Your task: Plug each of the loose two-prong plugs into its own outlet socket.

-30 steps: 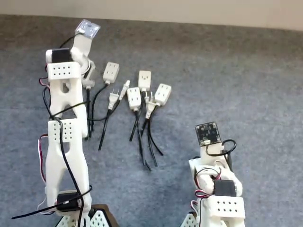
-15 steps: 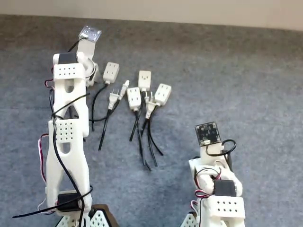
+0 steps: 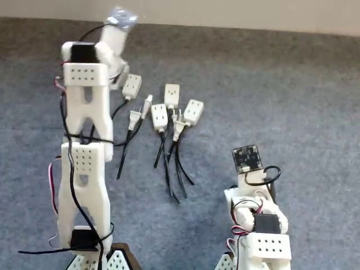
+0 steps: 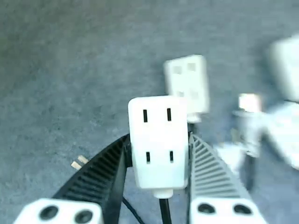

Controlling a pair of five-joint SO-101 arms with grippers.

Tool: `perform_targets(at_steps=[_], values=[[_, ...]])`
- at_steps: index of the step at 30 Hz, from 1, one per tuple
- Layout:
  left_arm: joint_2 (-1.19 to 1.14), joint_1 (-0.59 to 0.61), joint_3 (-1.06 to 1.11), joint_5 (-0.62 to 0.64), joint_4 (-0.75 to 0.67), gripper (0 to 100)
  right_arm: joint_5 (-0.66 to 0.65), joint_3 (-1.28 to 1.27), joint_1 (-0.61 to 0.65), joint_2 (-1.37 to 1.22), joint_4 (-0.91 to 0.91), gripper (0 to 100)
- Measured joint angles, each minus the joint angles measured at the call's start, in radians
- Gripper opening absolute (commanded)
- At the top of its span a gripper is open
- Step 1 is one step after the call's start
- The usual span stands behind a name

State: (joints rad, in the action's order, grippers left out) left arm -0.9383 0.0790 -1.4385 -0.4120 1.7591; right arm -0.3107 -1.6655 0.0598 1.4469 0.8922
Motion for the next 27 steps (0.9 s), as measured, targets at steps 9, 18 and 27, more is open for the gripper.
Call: perform_targets(at_steps=[9, 18, 27], values=[[0.436, -0.121, 0.643, -0.193, 0.02, 0, 0.0, 0.0, 0.0, 0.0, -0.032, 33.2], [0.916, -0.333, 1.401, -0.385, -0.044, 0, 0.0, 0.0, 0.0, 0.0, -0.032, 33.2], [1.22, -0.374, 2.044, -0.511, -0.321, 0, 0.0, 0.0, 0.0, 0.0, -0.032, 33.2]])
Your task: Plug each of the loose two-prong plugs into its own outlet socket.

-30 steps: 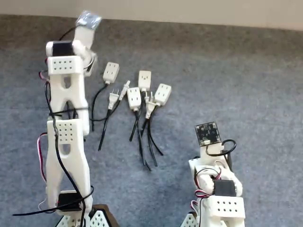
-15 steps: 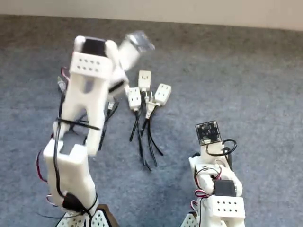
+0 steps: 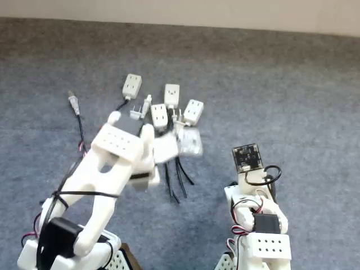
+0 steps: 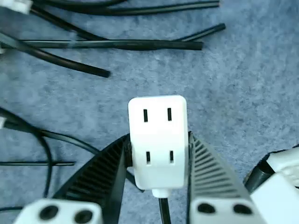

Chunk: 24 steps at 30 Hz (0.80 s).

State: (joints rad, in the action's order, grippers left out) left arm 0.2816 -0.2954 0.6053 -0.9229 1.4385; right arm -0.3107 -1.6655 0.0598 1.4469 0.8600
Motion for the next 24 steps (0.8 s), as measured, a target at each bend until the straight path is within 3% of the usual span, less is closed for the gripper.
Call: perform_targets(at_steps=[12, 24], values=[[0.06, 0.003, 0.425, -0.153, -0.322, 2, 0.0, 0.0, 0.0, 0.0, 0.0, 33.2], [0.058, 0.011, 0.371, -0.158, -0.324, 21, 0.0, 0.0, 0.0, 0.0, -0.003, 33.2]])
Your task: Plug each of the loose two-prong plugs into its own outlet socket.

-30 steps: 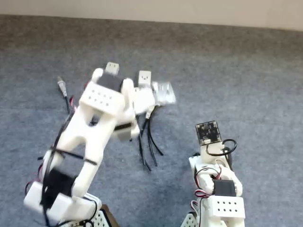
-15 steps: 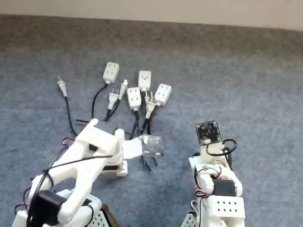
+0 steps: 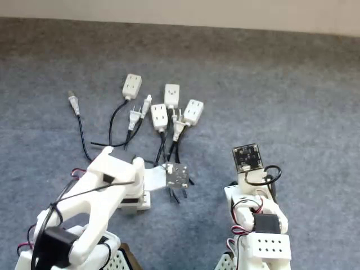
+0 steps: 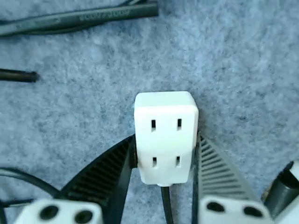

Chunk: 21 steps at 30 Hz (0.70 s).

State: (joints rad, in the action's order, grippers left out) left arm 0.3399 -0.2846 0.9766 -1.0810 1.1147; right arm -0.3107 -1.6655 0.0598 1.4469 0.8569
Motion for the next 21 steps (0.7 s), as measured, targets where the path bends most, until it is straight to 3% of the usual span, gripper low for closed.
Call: perform_targets(at_steps=[9, 13, 16, 21], values=[[0.0, 0.034, -0.457, 0.0, 0.341, 22, 0.0, 0.0, 0.0, 0.0, -0.002, 33.2], [0.0, 0.061, -0.595, 0.0, 0.419, 21, 0.0, 0.0, 0.0, 0.0, -0.002, 33.2], [-0.009, 0.169, -0.686, 0.043, 0.373, 21, 0.0, 0.0, 0.0, 0.0, -0.002, 33.2], [-0.163, 0.46, -0.787, 0.265, 0.051, 21, 0.0, 0.0, 0.0, 0.0, -0.002, 33.2]])
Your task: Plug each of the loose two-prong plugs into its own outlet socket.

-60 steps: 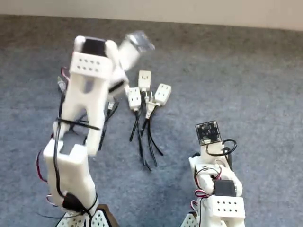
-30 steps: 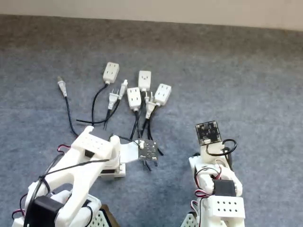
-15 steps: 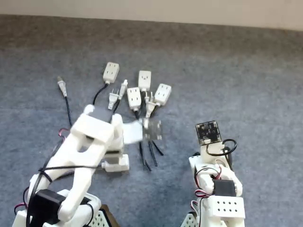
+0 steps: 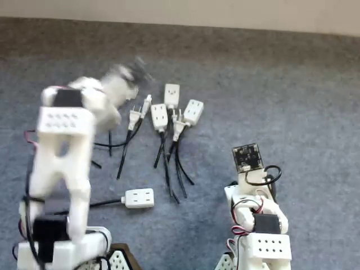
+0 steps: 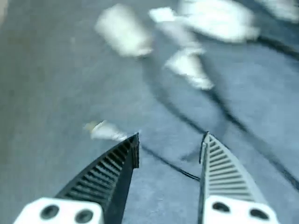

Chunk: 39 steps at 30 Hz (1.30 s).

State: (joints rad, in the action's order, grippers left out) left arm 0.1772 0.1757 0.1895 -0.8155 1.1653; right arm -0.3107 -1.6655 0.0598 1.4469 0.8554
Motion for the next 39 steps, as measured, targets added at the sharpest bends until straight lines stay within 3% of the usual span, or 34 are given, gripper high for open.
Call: perform_targets(at_steps=[2, 7, 13, 21, 29, 32, 39], values=[[-0.115, 0.094, -0.054, 0.137, -0.104, 21, 0.0, 0.0, 0.0, 0.0, 0.0, 33.2], [-0.459, 0.178, -0.25, 0.423, -0.147, 21, 0.0, 0.0, 0.021, 0.0, 0.0, 33.2], [-0.802, 0.18, -0.48, 0.597, -0.129, 21, 0.0, 0.0, 0.021, 0.0, 0.0, 33.2], [-0.99, 0.18, -0.756, 0.678, 0.054, 21, 0.0, -0.002, 0.025, 0.0, 0.0, 33.2], [-1.025, 0.213, -0.979, 0.677, 0.272, 18, 0.0, -0.002, 0.025, 0.0, 0.0, 33.2], [-1.026, 0.224, -1.037, 0.677, 0.321, 12, 0.0, -0.002, 0.025, 0.0, 0.0, 33.2], [-1.026, 0.265, -1.128, 0.677, 0.4, 15, 0.0, -0.002, 0.025, 0.0, 0.0, 33.2]])
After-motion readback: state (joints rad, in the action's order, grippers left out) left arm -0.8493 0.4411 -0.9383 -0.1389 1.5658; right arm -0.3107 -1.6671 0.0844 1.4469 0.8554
